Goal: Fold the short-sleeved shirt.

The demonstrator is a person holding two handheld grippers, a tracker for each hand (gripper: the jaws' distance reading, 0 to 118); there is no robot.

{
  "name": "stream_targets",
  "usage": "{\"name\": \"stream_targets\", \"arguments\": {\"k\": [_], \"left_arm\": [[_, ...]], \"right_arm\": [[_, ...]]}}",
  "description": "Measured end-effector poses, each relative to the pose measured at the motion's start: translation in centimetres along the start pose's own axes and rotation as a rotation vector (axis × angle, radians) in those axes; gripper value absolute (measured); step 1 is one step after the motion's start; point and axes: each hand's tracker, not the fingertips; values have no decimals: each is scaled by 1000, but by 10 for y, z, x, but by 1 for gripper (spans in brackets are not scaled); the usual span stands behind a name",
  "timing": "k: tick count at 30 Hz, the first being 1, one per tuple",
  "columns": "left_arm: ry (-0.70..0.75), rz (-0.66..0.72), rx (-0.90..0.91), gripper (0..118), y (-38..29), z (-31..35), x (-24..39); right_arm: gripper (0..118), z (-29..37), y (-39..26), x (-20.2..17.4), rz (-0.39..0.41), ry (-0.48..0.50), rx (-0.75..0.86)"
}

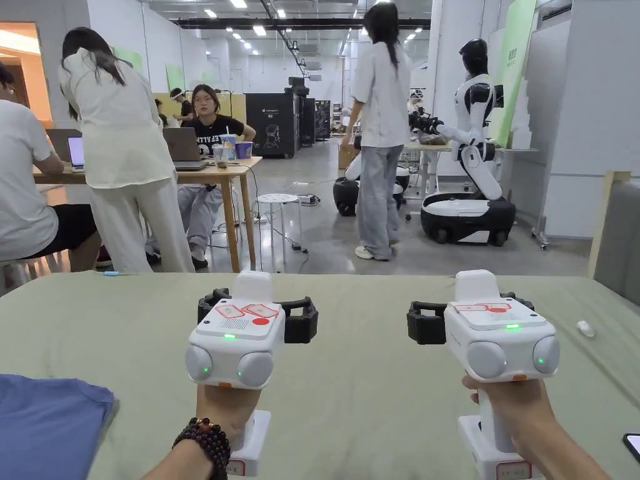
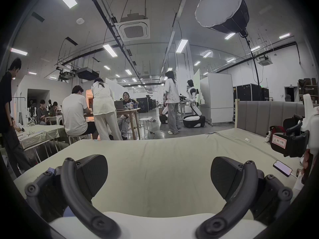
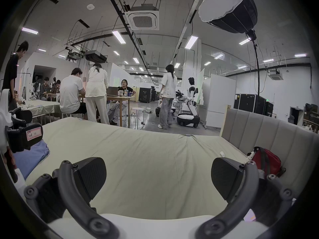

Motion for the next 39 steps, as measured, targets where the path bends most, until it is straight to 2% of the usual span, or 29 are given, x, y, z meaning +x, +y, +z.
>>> {"name": "stream_targets", "arguments": {"k": [10, 16, 23, 39], "left_arm": [[3, -11, -6, 118, -3, 0, 4], [-1, 18, 24, 118, -1, 0, 7], [3, 13, 17, 118, 2, -1, 9], [14, 46, -9, 118, -3, -4, 9]], "right_arm": [[118, 0, 0, 4, -13, -3, -3], [118, -3, -1, 12, -86, 16, -13], [118, -8, -6, 15, -101, 3, -12], [118, -5, -9, 17, -85, -10, -27]]}}
